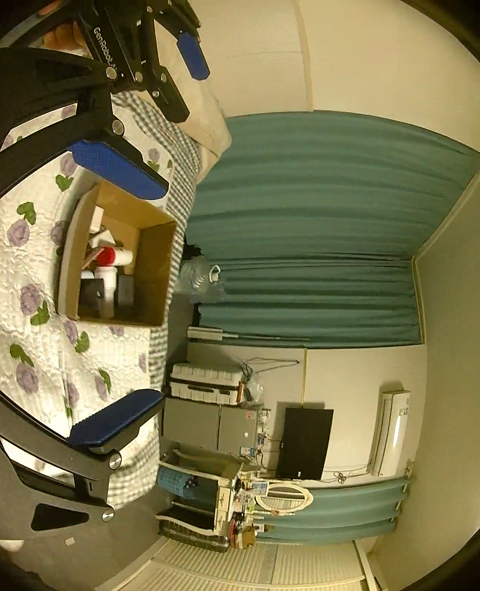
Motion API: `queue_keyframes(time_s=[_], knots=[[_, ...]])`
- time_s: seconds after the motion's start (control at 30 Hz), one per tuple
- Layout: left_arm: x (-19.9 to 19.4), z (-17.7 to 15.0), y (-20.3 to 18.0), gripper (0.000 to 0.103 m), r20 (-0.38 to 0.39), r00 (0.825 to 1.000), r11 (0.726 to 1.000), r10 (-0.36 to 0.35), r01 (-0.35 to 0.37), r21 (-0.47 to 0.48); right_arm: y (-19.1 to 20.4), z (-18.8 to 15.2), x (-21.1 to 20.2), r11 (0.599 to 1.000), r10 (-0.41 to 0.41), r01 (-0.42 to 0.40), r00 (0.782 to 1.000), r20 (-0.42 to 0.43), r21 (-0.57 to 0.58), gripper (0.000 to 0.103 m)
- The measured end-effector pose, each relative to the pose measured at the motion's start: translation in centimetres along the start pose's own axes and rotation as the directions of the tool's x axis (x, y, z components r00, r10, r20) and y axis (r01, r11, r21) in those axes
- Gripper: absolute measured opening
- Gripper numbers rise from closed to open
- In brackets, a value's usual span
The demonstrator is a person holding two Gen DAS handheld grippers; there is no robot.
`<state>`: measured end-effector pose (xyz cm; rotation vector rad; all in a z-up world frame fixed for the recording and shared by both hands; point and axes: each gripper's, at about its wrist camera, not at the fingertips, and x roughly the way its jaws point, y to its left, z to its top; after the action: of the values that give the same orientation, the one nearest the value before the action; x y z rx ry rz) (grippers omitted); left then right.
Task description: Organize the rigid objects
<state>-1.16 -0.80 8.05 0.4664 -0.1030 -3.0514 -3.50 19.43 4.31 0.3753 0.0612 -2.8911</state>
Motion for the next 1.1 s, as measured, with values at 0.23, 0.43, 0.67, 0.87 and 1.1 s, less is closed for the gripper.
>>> queue_keyframes(time_s=[0.23,0.43,0.67,0.87,1.1], knots=[[2.8,-4.7,-0.6,0.078,-0.057,0.998,0.999,0.032,-0.032,-0.002,0.5,-4.9,3.4,0.999,-0.018,0.02,0.998,-0.061,0.029,0.103],[4.1,-6.7,-1.1,0.078,-0.105,0.994,1.0,0.026,-0.026,0.007,0.0,-7.7,5.5,0.998,-0.05,0.054,0.989,-0.143,0.023,0.103],[4.4,-7.0,-1.4,0.078,-0.119,0.993,1.0,0.015,-0.015,0.007,-0.4,-8.1,6.1,0.998,-0.052,0.059,0.984,-0.169,0.035,0.103],[4.4,-6.8,-1.4,0.078,-0.12,0.993,1.0,0.002,-0.001,0.008,0.1,-7.8,5.6,0.997,-0.063,0.068,0.986,-0.157,0.024,0.103],[4.6,-7.0,-1.5,0.078,-0.135,0.991,1.0,-0.004,0.006,0.01,0.1,-7.7,5.7,0.997,-0.064,0.07,0.985,-0.161,0.029,0.103]])
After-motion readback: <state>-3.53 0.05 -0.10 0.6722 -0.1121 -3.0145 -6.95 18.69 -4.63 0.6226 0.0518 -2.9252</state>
